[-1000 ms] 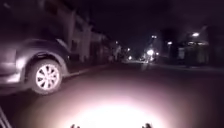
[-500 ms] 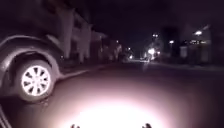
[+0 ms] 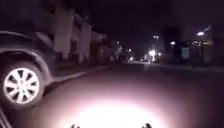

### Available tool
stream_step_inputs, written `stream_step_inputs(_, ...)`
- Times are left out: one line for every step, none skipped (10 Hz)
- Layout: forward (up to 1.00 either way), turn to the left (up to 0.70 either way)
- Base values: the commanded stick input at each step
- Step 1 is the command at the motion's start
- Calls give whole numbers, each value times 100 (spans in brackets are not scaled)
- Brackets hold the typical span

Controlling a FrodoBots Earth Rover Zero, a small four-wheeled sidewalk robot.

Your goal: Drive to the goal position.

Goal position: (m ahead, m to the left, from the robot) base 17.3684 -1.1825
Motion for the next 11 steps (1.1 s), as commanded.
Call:
stream_step_inputs(70, 0)
stream_step_inputs(70, 0)
stream_step_inputs(70, 0)
stream_step_inputs(70, 0)
stream_step_inputs(70, 0)
stream_step_inputs(70, 0)
stream_step_inputs(70, 0)
stream_step_inputs(70, 0)
stream_step_inputs(70, 0)
stream_step_inputs(70, -3)
stream_step_inputs(70, -16)
